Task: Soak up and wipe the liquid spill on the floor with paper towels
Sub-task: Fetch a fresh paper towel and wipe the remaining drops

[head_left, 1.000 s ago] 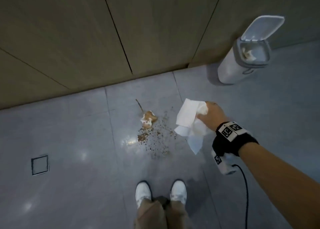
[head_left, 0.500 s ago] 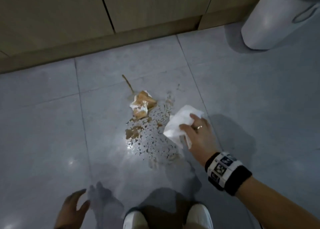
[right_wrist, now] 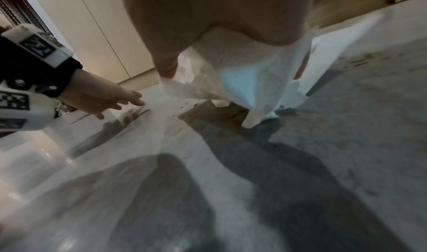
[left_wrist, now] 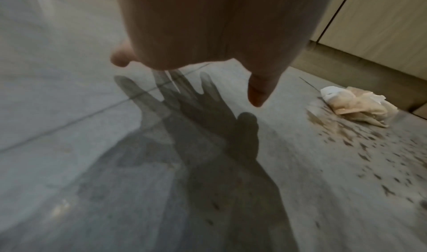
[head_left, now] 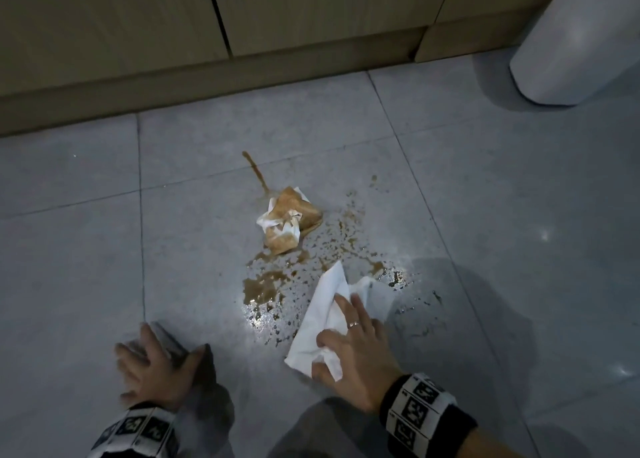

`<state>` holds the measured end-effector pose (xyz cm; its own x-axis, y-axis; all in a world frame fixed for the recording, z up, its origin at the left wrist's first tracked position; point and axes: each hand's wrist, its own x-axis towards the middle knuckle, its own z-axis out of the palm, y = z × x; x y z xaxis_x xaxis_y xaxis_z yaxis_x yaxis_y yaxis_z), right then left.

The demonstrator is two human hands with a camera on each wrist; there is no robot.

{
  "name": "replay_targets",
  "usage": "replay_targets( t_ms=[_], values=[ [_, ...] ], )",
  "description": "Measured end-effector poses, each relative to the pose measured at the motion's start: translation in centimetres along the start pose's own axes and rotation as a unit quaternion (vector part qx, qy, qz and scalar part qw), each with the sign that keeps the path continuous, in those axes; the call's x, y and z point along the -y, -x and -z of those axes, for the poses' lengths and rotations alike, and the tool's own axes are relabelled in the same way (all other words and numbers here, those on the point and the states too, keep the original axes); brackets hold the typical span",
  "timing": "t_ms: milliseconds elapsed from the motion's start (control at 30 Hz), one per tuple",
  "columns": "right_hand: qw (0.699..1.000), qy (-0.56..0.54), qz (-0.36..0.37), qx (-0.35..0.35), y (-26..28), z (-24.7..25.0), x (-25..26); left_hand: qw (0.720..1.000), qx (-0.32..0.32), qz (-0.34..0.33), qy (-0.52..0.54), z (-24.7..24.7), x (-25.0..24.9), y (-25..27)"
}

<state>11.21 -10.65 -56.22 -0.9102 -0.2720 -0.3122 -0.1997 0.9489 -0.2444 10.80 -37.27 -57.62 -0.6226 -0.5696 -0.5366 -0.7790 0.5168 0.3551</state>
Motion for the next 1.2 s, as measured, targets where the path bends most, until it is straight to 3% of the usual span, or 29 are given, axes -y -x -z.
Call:
replay_targets(
  t_ms=[167,333,467,633,867,1200],
  values=[
    [1.000,0.002,-0.021,0.020,-0.1,-0.5,0.9,0.997,0.016,-0.001,-0.075,-1.3,0.6,0.6],
    [0.999,0.035,-0.015,-0.019,-0.1,-3.0,1.2,0.990,0.032,0.003,-0.140,-1.7,0.8,1.0],
    [0.998,0.016,-0.046,-0.039,-0.9,-5.1,1.7,0.987,0.048,-0.012,-0.150,-1.7,1.0,1.0],
    [0.996,0.054,-0.033,-0.062,-1.3,-6.5,1.3,0.989,0.072,-0.036,-0.125,-1.9,1.6,0.5],
    [0.997,0.048,-0.033,-0.046,-1.5,-5.9,1.4,0.993,0.034,-0.031,-0.111,-1.9,0.5,2.3],
    [0.998,0.056,-0.024,-0.013,-2.1,-5.5,1.3,0.955,0.126,-0.070,-0.260,-1.7,2.6,4.7]
  ],
)
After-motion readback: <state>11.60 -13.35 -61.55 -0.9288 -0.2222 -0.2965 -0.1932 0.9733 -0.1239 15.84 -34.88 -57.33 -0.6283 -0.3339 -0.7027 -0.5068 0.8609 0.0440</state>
